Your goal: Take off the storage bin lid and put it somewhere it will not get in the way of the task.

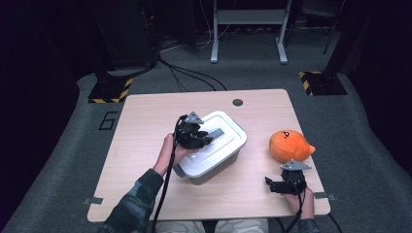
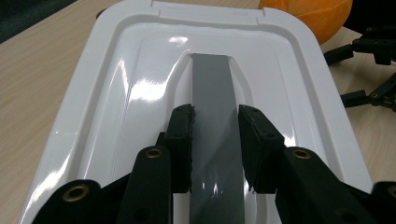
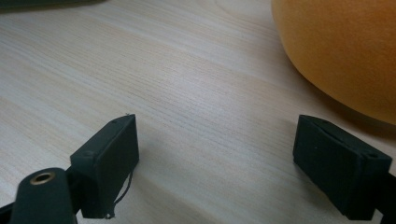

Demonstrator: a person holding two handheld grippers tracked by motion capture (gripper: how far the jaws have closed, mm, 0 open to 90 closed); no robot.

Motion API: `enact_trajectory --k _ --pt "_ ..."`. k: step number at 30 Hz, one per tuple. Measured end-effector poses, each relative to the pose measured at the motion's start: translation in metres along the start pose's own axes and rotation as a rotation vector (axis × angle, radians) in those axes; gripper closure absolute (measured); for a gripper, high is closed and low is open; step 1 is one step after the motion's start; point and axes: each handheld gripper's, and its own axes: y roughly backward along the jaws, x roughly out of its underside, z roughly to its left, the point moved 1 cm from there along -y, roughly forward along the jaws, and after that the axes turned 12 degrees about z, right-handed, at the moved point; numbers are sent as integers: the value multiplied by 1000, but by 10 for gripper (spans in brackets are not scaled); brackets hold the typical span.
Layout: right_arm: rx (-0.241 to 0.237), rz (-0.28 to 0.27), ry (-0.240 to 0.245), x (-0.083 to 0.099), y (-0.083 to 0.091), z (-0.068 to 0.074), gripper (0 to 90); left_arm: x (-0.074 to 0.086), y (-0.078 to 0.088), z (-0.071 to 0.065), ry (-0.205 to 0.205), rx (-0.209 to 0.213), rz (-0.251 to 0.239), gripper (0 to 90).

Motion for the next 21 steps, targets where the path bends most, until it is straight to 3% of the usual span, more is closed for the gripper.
enact_trajectory --k 9,18,21 --pt "-2 1 3 0 0 0 134 -1 13 3 8 -20 -19 666" --pt "3 21 20 -1 -2 1 46 0 29 9 15 -39 -44 666" --pt "2 25 7 -1 -2 2 34 2 35 12 22 -51 -55 666"
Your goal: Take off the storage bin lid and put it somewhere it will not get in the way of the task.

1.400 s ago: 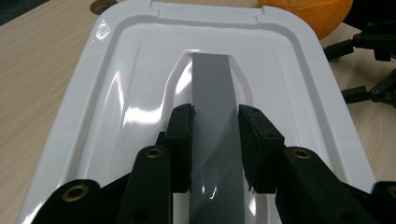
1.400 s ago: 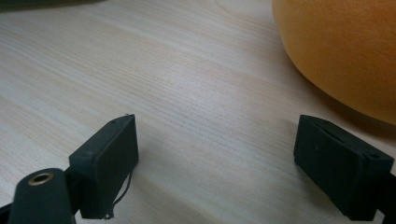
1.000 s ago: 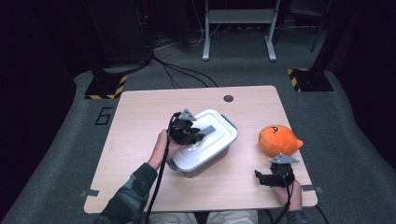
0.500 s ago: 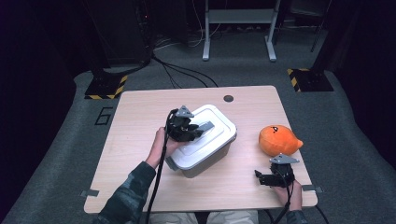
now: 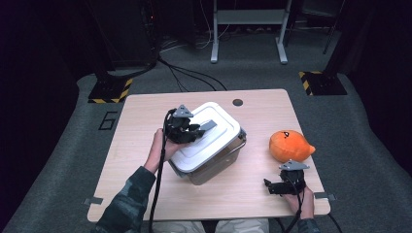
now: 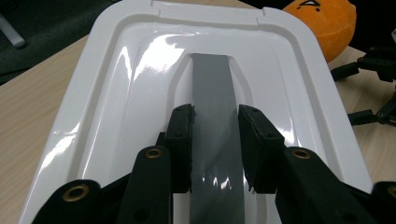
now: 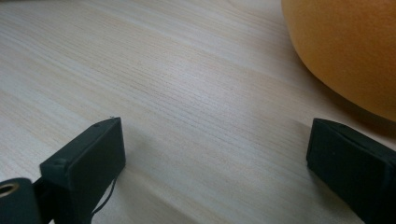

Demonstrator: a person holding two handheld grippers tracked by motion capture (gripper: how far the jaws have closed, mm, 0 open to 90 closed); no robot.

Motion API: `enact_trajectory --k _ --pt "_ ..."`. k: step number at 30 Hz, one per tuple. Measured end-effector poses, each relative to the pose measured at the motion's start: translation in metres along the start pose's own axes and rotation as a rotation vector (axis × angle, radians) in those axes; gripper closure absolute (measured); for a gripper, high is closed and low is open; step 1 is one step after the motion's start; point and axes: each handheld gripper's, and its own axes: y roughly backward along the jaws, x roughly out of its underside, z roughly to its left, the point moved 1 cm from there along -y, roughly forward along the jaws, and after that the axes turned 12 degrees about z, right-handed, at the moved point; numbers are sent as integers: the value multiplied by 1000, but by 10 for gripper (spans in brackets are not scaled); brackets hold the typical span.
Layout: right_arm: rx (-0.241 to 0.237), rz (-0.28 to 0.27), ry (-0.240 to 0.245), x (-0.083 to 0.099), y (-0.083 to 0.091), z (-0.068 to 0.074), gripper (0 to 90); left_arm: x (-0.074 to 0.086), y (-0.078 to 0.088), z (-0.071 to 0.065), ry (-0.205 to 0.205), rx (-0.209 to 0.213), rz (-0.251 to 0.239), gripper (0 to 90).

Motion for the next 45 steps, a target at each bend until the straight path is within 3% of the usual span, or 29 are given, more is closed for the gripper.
enact_trajectory --k 10,28,39,45 --pt "-2 2 7 0 0 0 34 4 14 13 20 -33 -14 666" --pt "-2 3 16 0 0 -1 34 20 38 43 95 -95 -33 666" --pt "-2 4 17 0 0 -1 34 34 51 66 146 -145 -26 665" --pt "-3 5 13 0 0 -1 34 45 61 80 202 -172 -39 666"
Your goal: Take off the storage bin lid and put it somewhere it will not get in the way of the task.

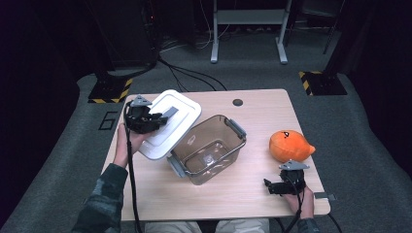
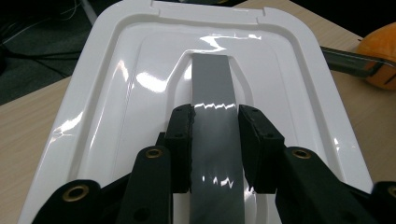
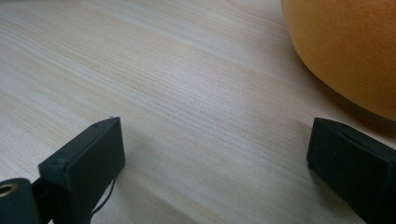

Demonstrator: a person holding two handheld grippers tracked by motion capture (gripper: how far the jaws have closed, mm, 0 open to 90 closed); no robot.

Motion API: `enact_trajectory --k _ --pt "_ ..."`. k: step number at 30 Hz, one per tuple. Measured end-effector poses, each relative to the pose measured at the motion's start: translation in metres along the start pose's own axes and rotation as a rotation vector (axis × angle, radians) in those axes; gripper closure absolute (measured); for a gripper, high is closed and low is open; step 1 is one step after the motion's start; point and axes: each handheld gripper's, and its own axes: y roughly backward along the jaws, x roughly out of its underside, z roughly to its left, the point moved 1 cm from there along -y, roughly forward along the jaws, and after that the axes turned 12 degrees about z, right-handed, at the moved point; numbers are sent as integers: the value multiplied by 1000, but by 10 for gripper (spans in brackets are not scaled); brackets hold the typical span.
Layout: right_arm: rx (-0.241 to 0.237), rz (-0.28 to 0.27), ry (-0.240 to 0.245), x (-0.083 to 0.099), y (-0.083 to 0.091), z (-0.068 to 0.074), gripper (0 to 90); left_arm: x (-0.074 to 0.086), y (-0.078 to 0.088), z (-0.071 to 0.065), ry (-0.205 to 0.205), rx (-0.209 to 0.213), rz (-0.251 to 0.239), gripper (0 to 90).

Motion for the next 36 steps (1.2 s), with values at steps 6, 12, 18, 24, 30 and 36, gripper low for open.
enact_trajectory --k 6,12,18,24,30,36 --pt "0 0 -1 0 0 0 34 9 7 17 47 -25 -1 665" --pt "0 0 -1 0 0 0 34 22 8 33 92 -62 2 666" --pt "0 -1 -2 0 0 0 34 34 7 47 136 -79 15 666" --pt "0 -1 -2 0 0 0 34 42 5 54 157 -92 25 665" --pt "1 -1 3 0 0 0 34 50 -1 61 185 -103 42 665" --pt "0 0 1 0 0 0 34 61 -11 70 215 -106 63 665"
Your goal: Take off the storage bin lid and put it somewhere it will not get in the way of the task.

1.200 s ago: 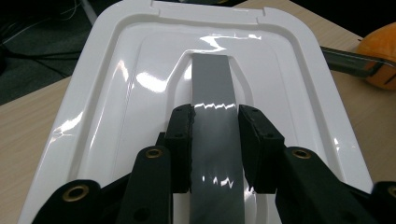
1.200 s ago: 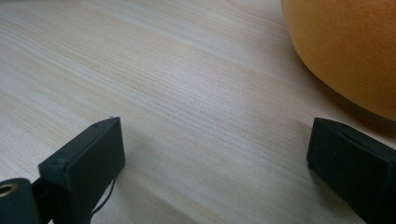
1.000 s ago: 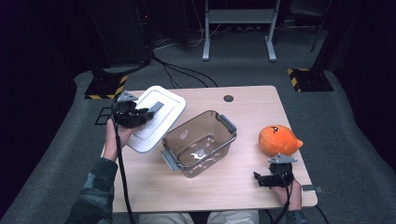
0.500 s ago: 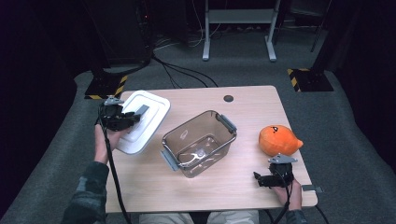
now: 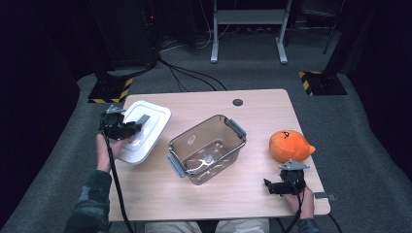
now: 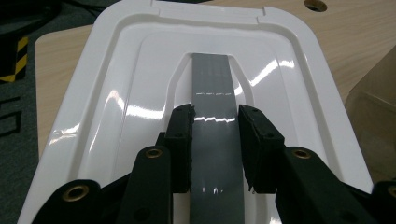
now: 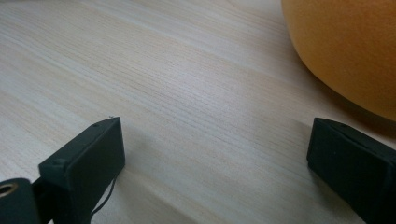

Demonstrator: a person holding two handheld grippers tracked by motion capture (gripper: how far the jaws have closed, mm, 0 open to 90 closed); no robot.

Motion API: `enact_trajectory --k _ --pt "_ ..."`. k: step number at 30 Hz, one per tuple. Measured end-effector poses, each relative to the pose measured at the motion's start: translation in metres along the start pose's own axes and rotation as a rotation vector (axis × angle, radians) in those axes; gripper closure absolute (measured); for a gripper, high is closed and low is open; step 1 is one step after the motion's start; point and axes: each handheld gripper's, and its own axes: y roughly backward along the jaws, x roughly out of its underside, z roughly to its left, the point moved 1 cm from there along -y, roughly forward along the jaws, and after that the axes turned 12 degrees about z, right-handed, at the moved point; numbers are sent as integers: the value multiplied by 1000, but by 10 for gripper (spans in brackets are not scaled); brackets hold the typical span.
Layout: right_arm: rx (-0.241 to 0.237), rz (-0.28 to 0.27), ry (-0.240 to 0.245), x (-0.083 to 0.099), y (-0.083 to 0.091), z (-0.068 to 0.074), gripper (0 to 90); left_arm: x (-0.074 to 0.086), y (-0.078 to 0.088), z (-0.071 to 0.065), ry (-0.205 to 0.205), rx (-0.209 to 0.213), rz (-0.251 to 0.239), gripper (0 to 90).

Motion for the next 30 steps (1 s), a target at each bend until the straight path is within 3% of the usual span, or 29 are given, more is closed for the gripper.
enact_trajectory --k 17,30 --pt "1 -1 3 0 0 0 35 13 -23 11 44 8 33 665" --pt "1 -1 1 0 0 0 36 29 -44 21 75 9 91 665"
